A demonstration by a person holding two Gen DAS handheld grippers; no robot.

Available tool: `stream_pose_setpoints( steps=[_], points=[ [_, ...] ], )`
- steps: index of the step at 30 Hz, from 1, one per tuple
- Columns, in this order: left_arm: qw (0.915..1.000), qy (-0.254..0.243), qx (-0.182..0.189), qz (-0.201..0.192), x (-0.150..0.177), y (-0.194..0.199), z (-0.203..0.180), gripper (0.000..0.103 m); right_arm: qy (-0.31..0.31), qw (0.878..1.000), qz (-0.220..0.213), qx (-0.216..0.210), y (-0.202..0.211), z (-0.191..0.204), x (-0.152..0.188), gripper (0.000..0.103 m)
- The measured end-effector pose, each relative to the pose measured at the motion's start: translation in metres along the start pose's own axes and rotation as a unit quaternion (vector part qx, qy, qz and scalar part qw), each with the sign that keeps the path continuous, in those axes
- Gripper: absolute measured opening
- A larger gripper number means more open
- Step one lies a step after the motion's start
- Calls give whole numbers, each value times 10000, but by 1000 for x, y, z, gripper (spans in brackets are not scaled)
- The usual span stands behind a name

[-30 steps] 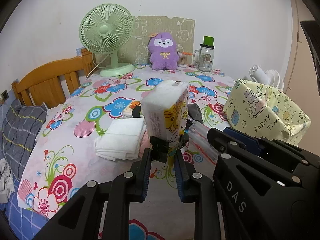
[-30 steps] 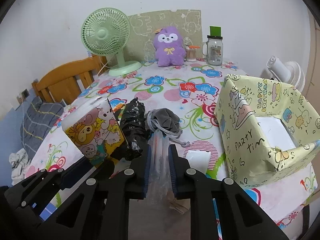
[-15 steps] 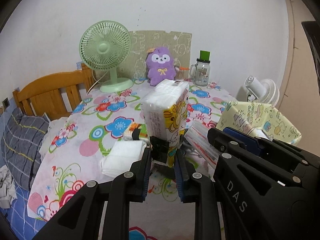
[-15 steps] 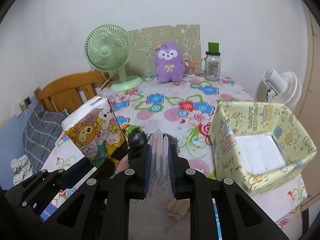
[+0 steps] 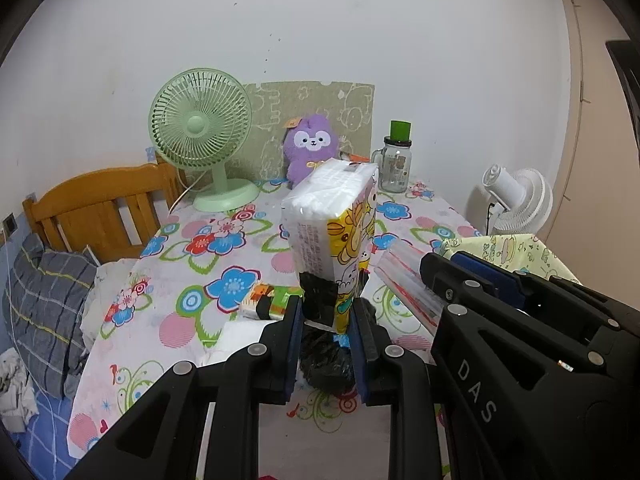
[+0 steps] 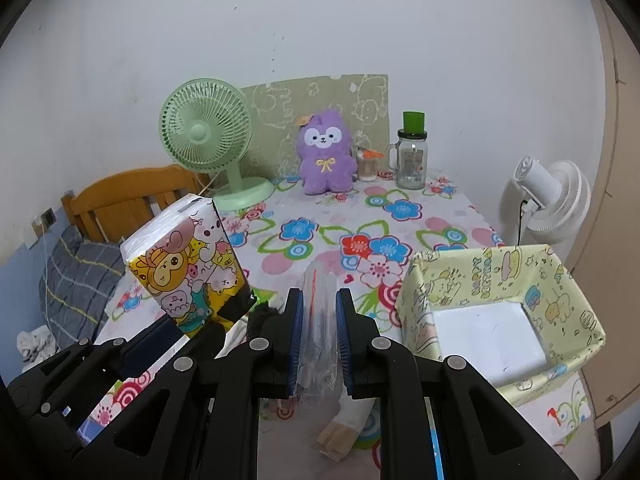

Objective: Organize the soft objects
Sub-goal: 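Lift the tissue pack and straw bag and carry both toward the fabric box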

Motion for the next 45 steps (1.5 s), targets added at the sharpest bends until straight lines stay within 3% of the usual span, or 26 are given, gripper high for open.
stream_pose_setpoints(
  steps=[14,33,45],
  points=[
    [10000,28,30,-33,-13,-5,-23,21,-29,10000,-78,45,3,-27,-12,20],
    [9996,-150,201,-152,-32,-14,-90,22,-147,9992,-293,224,16,-96,-27,20],
    [9989,-284,378,9,-30,-33,-130,22,-303,9984,-266,397,12,-141,-23,20]
  ],
)
Point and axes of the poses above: each gripper's, at about its wrist camera, not at the fingertips, and y roughly against the way its jaws point, z to its left, x to its underside, the point moved 6 cm from there along -y, roughly the way its jaws point, and after that the axes turned 1 degree about y, right-handed, at the moved point
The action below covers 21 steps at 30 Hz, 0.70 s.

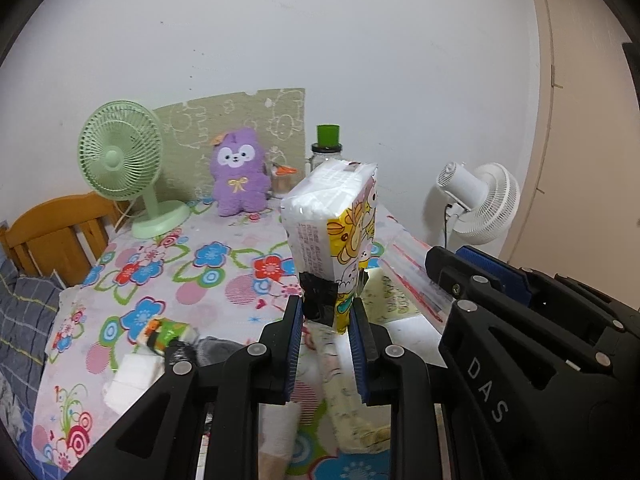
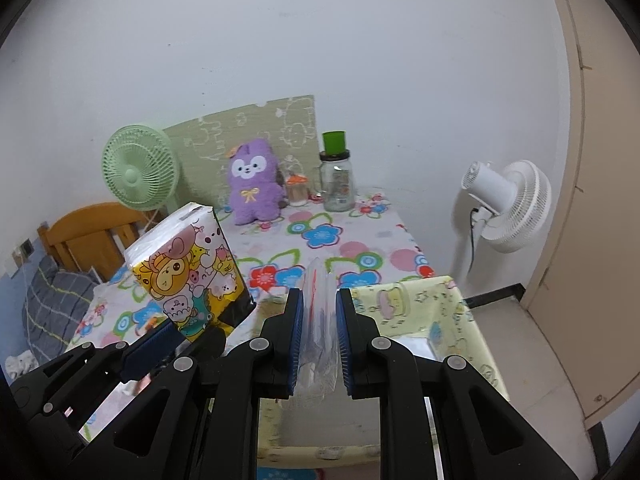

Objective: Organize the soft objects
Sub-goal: 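Lift the tissue pack and straw bag and carry both toward the fabric box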

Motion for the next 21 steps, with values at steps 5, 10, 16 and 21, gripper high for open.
stream_pose_setpoints(
  steps=[5,10,16,21],
  points=[
    [9999,-43,79,95,3,-10,-13,22,-34,9999,52,111,-4,-16,3,20],
    [9997,-102,113,195,6,-21,-24,22,-97,9997,111,190,-11,-31,7,20],
    [9989,-139,190,401,13,-37,-35,22,-184,9988,282,356,-23,-50,16,20],
    [9980,-147,197,586,21,-49,-43,22,-251,9975,451,473,-32,-65,24,20]
  ],
)
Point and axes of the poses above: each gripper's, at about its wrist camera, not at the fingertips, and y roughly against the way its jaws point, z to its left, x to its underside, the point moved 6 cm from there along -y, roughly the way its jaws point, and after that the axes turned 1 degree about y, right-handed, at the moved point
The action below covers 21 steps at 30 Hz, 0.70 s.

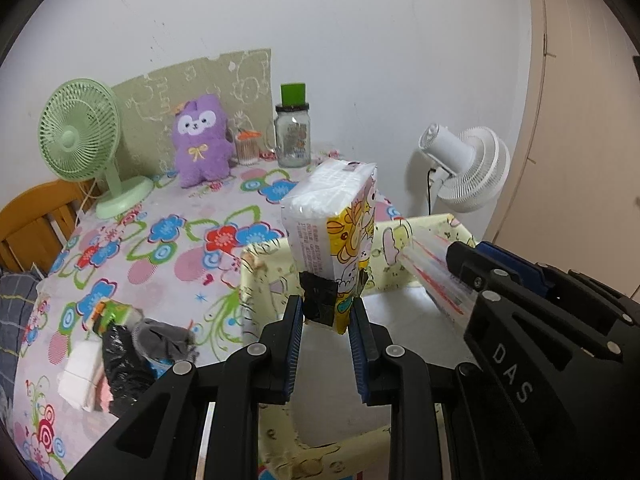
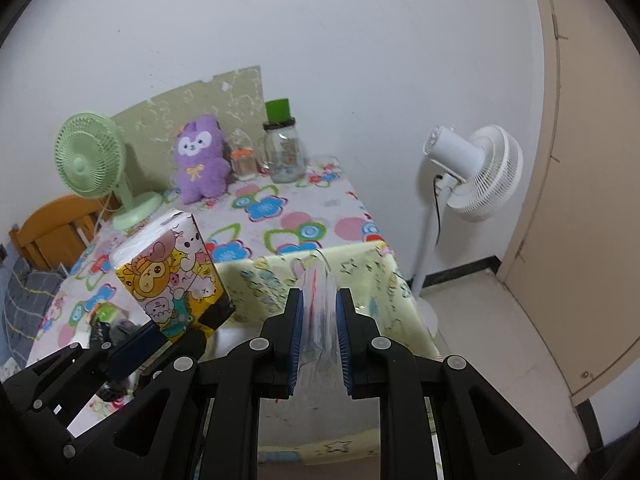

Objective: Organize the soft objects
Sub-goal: 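Lift the tissue pack and straw bag and carry both toward the fabric box, then drop the tissue pack into the box with the left gripper while the right releases the straw bag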

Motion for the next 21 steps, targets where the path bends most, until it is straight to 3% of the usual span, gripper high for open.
stream_pose_setpoints(
  steps=[8,12,14,15,17,19,21],
  points=[
    [9997,-126,83,185,7,-11,-14,23,-124,9997,179,89,-9,-15,7,20],
    [9994,-179,125,252,10,-14,-18,37,-164,9995,227,169,-11,-20,8,22],
    [9993,-248,92,250,11,-13,-21,47,-163,9994,262,166,-13,-20,9,30],
    [9993,-266,91,260,12,-13,-22,59,-174,9994,277,145,-13,-20,10,34],
    [9993,-266,108,237,12,-11,-22,69,-215,9993,291,118,-12,-20,11,61],
    [9993,-285,131,202,11,-8,-22,75,-296,9993,236,64,-9,-20,11,70],
    [9993,-289,143,177,10,-6,-22,85,-334,9992,203,40,-6,-19,10,73]
  ],
)
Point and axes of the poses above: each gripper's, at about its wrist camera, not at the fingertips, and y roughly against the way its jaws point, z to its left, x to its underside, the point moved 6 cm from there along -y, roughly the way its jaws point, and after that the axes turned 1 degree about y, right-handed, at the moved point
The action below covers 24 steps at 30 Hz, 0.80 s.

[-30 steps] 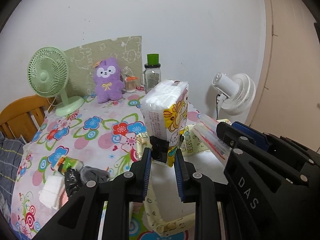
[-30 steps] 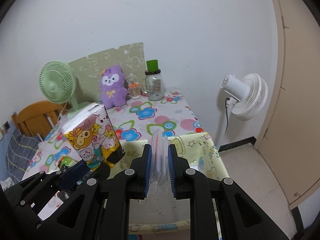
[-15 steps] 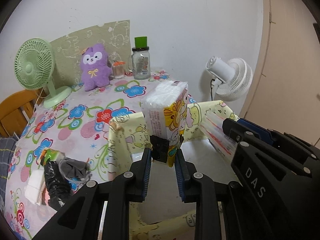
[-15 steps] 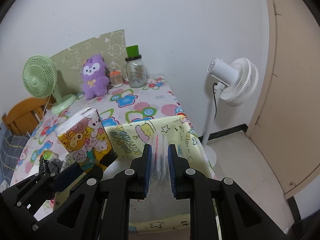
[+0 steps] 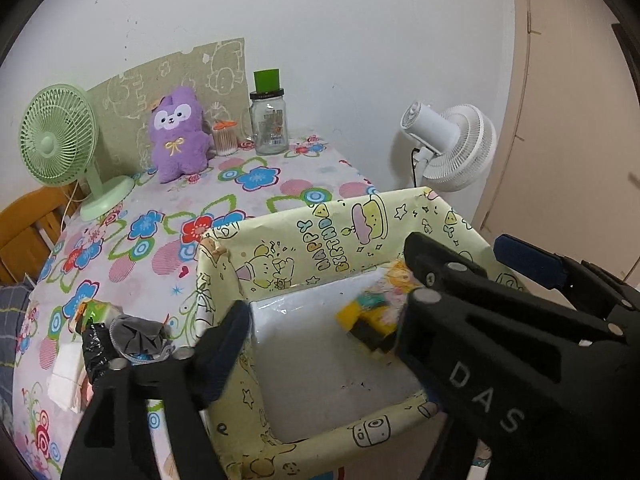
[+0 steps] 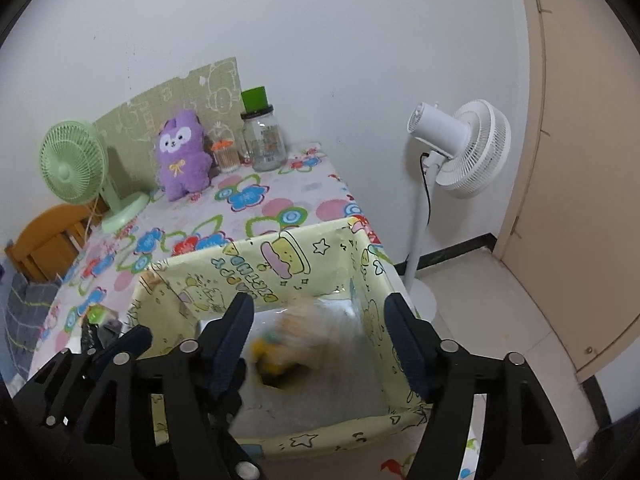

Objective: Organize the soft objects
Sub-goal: 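Drop the tissue pack into the box with the left gripper while the right releases the straw bag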

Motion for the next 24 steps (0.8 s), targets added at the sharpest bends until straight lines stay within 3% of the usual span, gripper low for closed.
stream_pose_setpoints(
  steps=[8,24],
  points=[
    [9998,138,79,-121,-4,14,11,94,213,9997,-94,49,14,18,0,87],
    [9991,162,-59,-388,-4,54,50,99,308,9990,-318,32,49,61,-2,94]
  ],
)
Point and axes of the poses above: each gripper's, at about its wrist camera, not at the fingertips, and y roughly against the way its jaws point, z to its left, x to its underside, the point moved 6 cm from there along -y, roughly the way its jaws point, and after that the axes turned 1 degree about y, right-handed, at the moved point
